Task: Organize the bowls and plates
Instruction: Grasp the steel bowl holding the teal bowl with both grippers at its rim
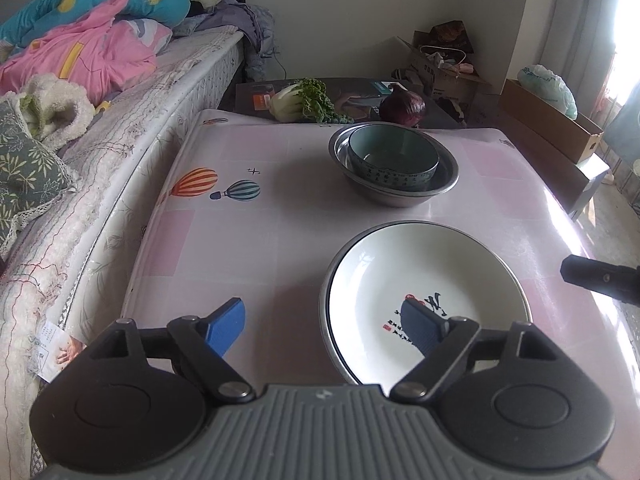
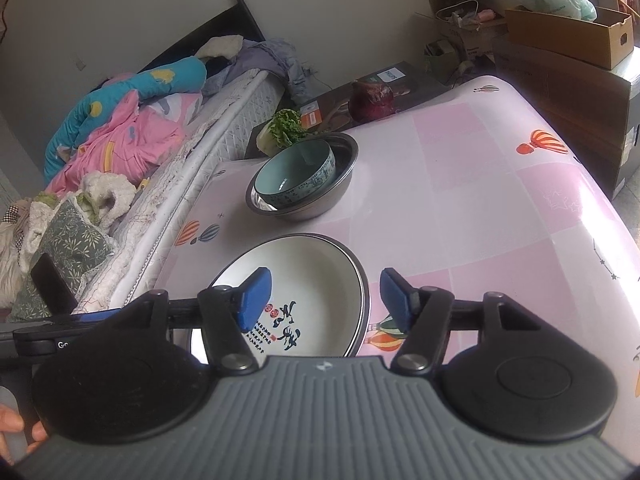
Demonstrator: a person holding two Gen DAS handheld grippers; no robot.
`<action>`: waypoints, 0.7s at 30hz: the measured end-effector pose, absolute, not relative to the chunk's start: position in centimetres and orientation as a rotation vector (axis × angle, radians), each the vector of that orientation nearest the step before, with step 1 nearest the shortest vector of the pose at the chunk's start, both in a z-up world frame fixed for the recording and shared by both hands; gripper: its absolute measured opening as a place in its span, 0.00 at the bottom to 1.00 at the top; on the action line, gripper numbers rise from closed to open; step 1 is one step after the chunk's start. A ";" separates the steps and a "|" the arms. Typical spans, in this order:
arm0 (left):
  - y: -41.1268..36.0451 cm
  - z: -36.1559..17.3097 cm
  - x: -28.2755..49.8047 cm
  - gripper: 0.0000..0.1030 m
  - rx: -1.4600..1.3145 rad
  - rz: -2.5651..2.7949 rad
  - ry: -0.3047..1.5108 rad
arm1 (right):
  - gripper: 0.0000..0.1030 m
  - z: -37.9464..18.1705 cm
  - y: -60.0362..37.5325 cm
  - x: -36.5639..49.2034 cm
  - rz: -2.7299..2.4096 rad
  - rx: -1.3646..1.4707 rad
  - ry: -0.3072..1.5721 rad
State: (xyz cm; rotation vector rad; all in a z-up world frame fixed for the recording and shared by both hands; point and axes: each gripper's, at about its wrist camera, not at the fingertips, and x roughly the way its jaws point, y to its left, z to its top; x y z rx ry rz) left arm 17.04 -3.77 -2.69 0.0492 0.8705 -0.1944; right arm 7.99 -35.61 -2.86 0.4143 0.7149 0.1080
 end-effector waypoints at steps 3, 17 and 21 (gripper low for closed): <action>-4.0 -2.9 17.7 0.84 0.057 -0.193 0.873 | 0.59 -2.8 -35.7 8.8 0.117 0.408 0.718; -2.6 -2.6 25.8 0.80 -0.023 -0.199 0.716 | 0.59 -2.8 -39.3 18.9 0.154 0.430 0.749; -2.9 -3.1 29.7 0.73 -0.070 -0.245 0.725 | 0.59 -4.0 -40.1 23.1 0.158 0.434 0.778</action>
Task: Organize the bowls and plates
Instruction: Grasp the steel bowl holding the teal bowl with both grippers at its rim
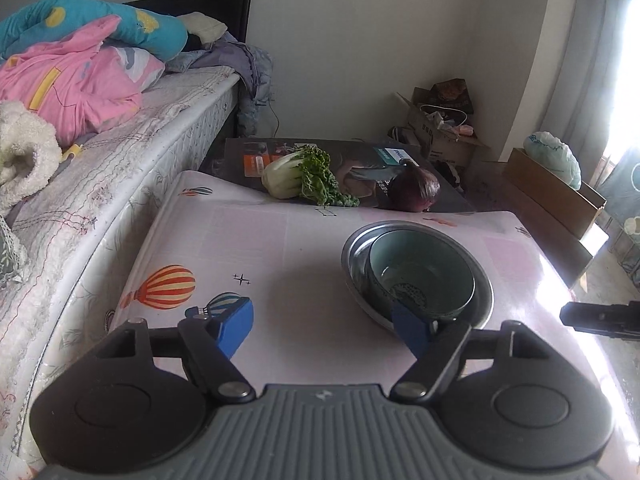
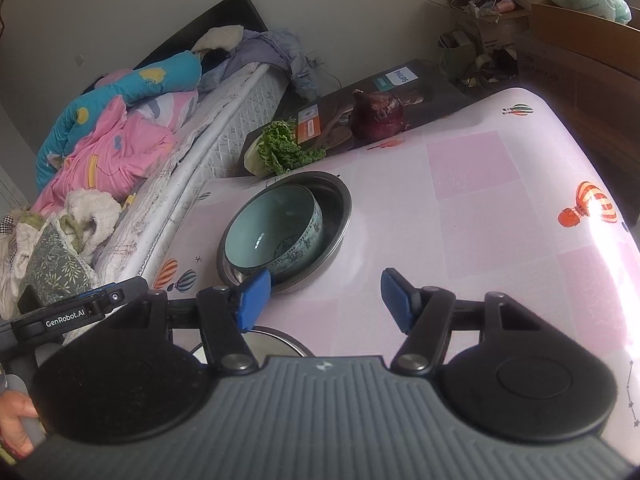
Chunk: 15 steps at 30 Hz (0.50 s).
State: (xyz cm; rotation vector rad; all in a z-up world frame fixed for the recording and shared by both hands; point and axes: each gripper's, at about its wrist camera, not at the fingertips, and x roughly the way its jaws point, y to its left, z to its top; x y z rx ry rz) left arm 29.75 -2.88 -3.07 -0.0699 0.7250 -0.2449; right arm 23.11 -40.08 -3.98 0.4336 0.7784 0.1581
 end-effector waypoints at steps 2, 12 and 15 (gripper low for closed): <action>-3.4 -3.6 31.7 0.65 -0.078 -0.261 0.745 | 0.58 -4.7 -40.5 25.1 0.157 0.449 0.795; -4.8 -7.0 37.4 0.38 -0.117 -0.313 0.876 | 0.42 -8.4 -40.1 32.6 0.170 0.501 0.863; -4.6 -7.3 37.8 0.38 -0.161 -0.341 0.881 | 0.36 -9.3 -40.1 33.3 0.180 0.525 0.876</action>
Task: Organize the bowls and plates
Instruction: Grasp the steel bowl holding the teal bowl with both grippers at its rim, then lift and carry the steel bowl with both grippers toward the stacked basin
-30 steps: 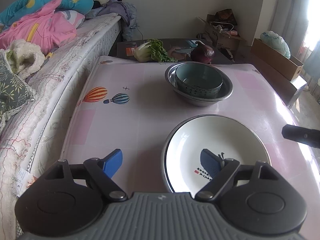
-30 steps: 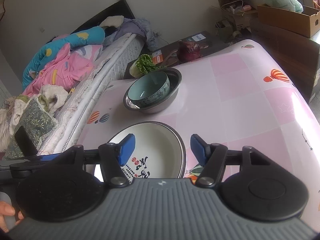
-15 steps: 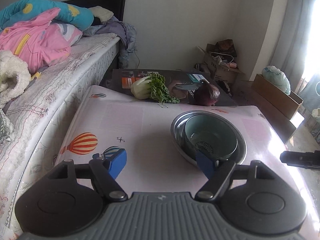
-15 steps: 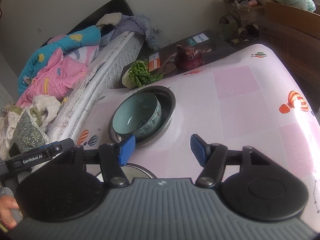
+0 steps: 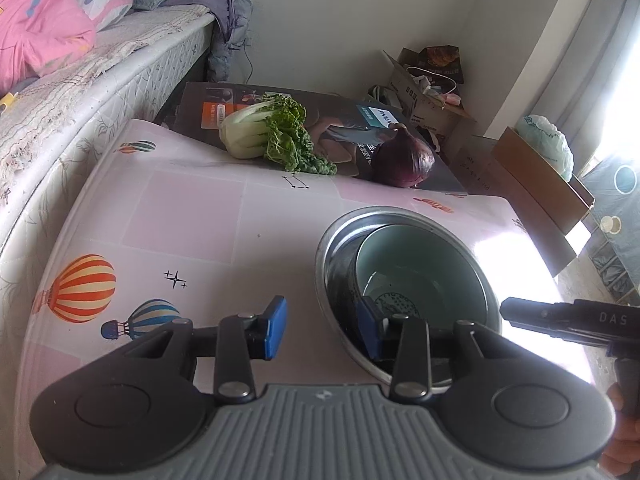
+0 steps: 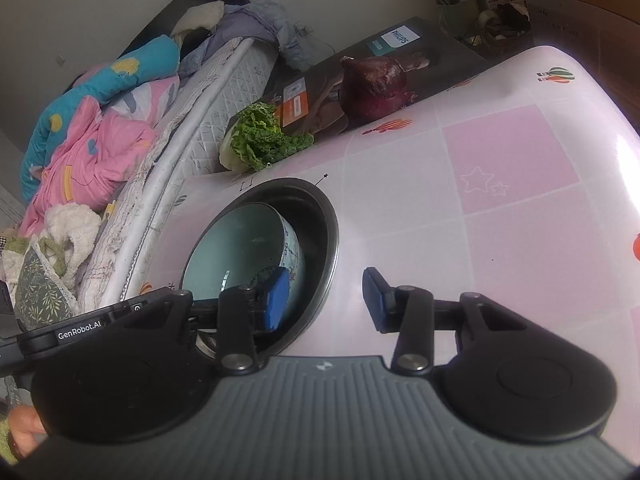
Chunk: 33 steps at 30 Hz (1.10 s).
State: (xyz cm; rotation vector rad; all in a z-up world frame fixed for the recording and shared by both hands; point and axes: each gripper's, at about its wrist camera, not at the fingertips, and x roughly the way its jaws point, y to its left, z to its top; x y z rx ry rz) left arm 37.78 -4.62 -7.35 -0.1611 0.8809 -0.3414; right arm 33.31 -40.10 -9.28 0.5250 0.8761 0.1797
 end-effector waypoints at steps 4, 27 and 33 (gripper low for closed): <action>-4.9 -7.7 38.6 0.37 -0.154 -0.326 0.896 | 0.31 -10.1 -39.9 34.0 0.194 0.542 0.890; -5.1 -9.5 41.1 0.10 -0.280 -0.307 1.053 | 0.09 -11.9 -38.9 35.7 0.211 0.560 0.942; -4.9 -9.8 41.2 0.10 -0.294 -0.307 1.057 | 0.10 -11.8 -38.9 35.3 0.212 0.548 0.940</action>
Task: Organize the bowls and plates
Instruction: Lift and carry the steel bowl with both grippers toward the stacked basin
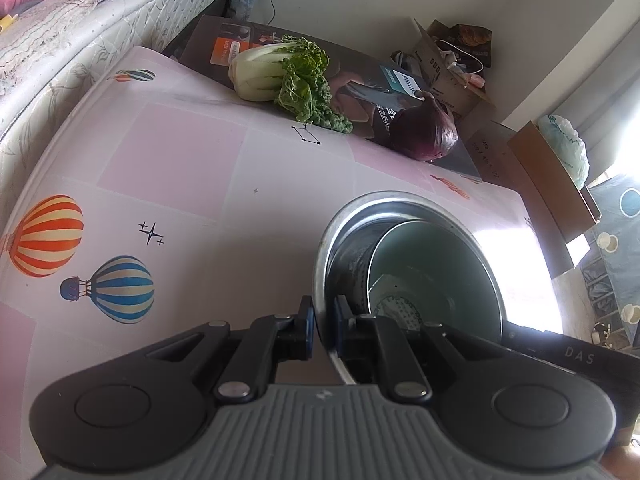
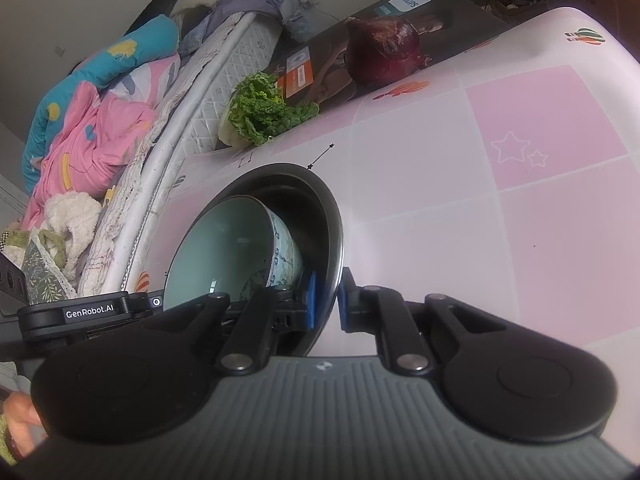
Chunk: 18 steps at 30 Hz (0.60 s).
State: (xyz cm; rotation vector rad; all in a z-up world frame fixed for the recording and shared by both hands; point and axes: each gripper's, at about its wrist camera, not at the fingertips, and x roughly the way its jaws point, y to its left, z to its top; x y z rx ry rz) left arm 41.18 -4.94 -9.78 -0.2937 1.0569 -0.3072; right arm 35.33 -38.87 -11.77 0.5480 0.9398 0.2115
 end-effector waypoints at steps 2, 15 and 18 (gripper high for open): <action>-4.9 -9.8 41.4 0.10 -0.305 -0.304 1.058 | 0.10 -12.0 -38.9 35.5 0.207 0.558 0.940; -4.5 -10.3 41.6 0.09 -0.371 -0.287 1.049 | 0.11 -13.1 -38.2 36.2 0.183 0.582 0.940; -4.8 -10.1 41.6 0.07 -0.368 -0.275 1.048 | 0.11 -13.1 -38.3 36.1 0.176 0.592 0.944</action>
